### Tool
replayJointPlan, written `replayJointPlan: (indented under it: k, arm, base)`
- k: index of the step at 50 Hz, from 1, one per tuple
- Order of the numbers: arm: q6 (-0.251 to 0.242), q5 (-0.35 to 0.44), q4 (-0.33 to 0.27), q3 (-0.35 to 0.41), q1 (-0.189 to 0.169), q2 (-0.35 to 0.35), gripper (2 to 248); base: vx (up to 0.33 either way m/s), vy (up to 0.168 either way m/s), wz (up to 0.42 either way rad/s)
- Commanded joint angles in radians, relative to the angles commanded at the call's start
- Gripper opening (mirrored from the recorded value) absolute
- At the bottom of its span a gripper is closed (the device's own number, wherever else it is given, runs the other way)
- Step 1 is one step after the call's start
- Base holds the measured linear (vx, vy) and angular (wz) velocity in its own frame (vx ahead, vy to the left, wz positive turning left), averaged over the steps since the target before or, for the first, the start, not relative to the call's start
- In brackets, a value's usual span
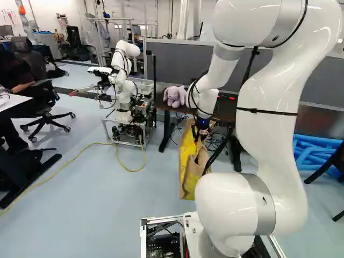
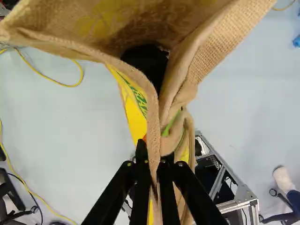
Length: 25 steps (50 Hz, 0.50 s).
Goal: Pick up the bag on the ground and place it on the table
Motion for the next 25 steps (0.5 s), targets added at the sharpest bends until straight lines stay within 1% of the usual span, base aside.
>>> replayJointPlan:
  k: [25]
  arm:
    - [0.000, -0.093, 0.000, -0.011, 0.006, 0.074, 24]
  base:
    - [0.000, 0.000, 0.000]
